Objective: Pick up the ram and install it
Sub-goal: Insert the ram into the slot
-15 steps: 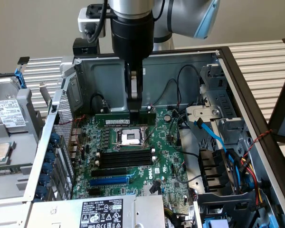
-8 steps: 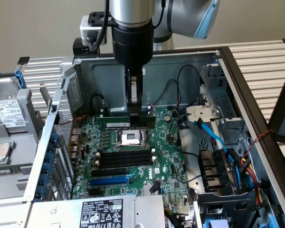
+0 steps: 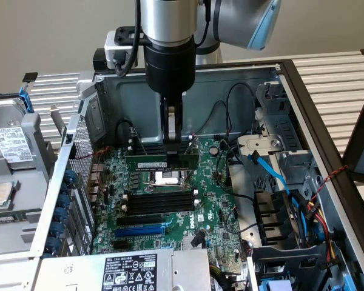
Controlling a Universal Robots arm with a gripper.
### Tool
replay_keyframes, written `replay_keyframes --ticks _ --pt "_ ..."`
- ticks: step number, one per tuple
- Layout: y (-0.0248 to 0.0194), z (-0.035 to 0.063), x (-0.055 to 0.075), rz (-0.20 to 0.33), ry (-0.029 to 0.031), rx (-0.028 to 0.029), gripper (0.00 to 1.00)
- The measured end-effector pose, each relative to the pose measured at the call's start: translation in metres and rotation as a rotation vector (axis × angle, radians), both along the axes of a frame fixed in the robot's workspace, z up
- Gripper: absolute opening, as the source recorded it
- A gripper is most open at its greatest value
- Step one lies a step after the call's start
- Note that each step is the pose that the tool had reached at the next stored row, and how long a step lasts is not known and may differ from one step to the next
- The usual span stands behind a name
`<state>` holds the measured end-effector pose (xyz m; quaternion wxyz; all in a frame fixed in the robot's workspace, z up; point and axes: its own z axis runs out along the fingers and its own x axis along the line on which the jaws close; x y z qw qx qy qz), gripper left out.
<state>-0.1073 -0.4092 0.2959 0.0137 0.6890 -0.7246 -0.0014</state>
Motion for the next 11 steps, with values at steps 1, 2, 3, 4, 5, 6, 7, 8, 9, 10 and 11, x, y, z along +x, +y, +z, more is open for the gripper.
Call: replay_keyframes --ticks 1,2,3,4,5,6,7,8,9,10,11 --pt "0.0006 -0.0018 0.0 0.0 -0.0003 -0.0001 0.13" --pt "0.0013 -0.0036 0.0 0.0 -0.0007 -0.0001 0.13" --pt "0.0017 -0.0054 0.0 0.0 -0.0012 0.0 0.13" --pt "0.0019 -0.0072 0.0 0.001 -0.0016 -0.0001 0.13" --pt "0.002 -0.009 0.0 0.003 -0.0019 -0.0001 0.13" --pt "0.002 -0.0108 0.0 0.006 -0.0021 -0.0001 0.13" --pt "0.002 -0.0126 -0.001 0.011 -0.0023 0.0 0.13" --pt "0.002 -0.0146 -0.001 0.017 -0.0023 0.0 0.13" --pt "0.002 -0.0164 -0.002 0.024 -0.0023 0.0001 0.13" --pt "0.002 -0.0181 -0.002 0.031 -0.0023 0.0 0.13" --pt "0.002 -0.02 -0.003 0.037 -0.0023 0.0 0.13"
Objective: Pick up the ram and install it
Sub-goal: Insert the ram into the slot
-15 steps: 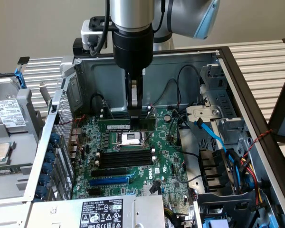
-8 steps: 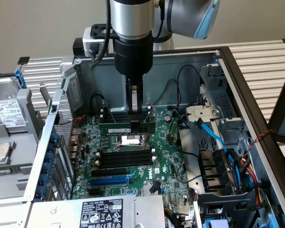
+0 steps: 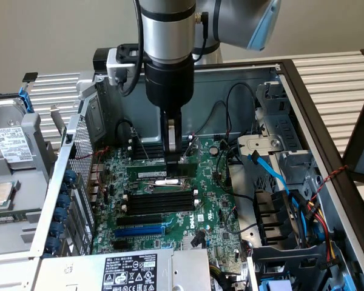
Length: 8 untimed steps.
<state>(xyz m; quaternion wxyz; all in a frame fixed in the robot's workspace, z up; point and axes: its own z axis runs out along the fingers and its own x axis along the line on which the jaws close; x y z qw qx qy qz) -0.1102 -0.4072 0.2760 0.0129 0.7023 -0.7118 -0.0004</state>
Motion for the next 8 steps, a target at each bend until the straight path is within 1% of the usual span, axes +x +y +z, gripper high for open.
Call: replay_keyframes --ticks 5,8 --pt "0.0 -0.009 -0.003 0.026 -0.0002 0.0 0.13" --pt "0.0 -0.0144 -0.003 0.028 -0.0046 0.0001 0.13"
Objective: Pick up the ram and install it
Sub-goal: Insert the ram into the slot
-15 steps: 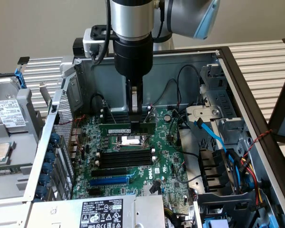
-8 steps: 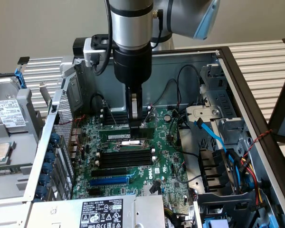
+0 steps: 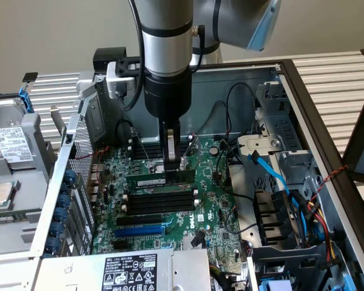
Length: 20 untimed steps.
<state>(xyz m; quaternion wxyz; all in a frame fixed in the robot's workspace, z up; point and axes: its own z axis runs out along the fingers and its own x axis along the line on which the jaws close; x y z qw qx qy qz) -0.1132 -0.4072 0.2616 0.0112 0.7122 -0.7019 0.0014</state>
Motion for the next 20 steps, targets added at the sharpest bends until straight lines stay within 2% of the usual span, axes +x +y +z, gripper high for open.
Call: replay_keyframes --ticks 6,10,12,16,17,20 --pt "-0.001 -0.0109 -0.002 -0.003 -0.0028 0.0001 0.13" --pt "-0.001 -0.018 -0.002 -0.036 -0.0037 -0.0001 0.13" --pt "-0.001 -0.0191 -0.002 -0.054 -0.0044 -0.0002 0.13" --pt "-0.001 -0.0193 -0.002 -0.054 -0.0049 -0.0005 0.13" --pt "-0.001 -0.0202 -0.003 -0.054 -0.0078 -0.0001 0.13" --pt "-0.0011 -0.0229 -0.008 -0.054 -0.0232 0.0001 0.13"
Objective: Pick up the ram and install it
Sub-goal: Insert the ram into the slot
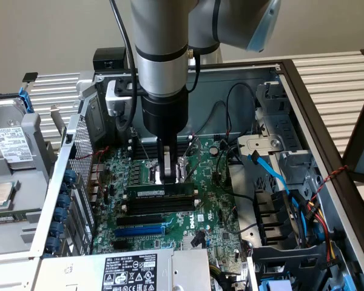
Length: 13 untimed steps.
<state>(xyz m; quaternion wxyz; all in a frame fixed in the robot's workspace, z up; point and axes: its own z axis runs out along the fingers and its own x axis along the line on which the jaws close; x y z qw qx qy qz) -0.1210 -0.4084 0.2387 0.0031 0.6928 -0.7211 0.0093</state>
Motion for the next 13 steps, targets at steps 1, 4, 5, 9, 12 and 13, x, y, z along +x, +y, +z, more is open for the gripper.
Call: replay_keyframes --ticks 1,4,5,9,12,13 --pt "-0.0001 -0.0008 -0.001 0.0 -0.0061 0.0001 0.13" --pt "-0.001 -0.0017 -0.0014 0.0 -0.0164 0.0 0.13" --pt "-0.0012 -0.0018 -0.0014 0.0 -0.0166 0.0 0.13" --pt "-0.0014 -0.0018 -0.0014 0.0 -0.0166 -0.0001 0.13" --pt "-0.004 -0.0018 -0.0015 0.001 -0.0166 0.0 0.13" --pt "-0.005 -0.0019 -0.0015 0.002 -0.0166 0.0 0.13"
